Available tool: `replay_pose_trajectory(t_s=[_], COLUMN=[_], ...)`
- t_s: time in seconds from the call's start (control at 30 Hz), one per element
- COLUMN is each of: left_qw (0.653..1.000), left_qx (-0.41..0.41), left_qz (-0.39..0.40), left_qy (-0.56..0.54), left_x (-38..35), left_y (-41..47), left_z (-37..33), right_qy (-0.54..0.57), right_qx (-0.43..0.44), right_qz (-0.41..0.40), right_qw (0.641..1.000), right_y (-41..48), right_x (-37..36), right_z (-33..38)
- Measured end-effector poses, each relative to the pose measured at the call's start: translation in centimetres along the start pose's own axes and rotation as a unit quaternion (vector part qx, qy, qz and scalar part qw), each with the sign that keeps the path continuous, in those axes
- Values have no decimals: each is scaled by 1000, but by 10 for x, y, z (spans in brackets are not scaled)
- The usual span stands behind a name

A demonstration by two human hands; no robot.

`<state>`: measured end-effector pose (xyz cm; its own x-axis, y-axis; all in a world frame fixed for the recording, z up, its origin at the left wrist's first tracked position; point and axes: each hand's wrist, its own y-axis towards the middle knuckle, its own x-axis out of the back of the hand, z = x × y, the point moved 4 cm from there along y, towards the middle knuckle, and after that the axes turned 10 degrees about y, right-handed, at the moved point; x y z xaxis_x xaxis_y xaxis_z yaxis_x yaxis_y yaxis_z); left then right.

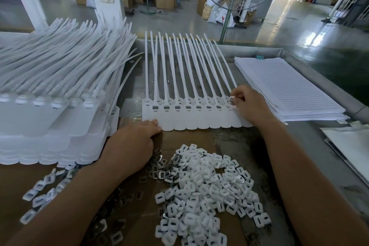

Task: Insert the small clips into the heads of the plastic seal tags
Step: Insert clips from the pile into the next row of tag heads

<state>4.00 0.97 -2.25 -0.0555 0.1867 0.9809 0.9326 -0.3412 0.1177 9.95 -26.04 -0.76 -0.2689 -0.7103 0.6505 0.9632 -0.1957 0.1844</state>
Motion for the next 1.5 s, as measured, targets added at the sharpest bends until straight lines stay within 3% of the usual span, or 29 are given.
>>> replay_pose_trajectory(t_s=[0.87, 1.3, 1.5], left_qw=[1000, 1000, 1000], left_qx=[3, 5, 3], left_qz=[15, 10, 1], left_qy=[-3, 2, -2], left_x=[0, 0, -1], left_y=[1, 2, 1], left_z=[-1, -1, 0], right_qy=[-27, -42, -72], right_qx=[13, -2, 20], right_qz=[70, 21, 41], right_qw=[997, 999, 996], right_y=[0, 0, 0], right_x=[-4, -7, -7], right_z=[-2, -3, -2])
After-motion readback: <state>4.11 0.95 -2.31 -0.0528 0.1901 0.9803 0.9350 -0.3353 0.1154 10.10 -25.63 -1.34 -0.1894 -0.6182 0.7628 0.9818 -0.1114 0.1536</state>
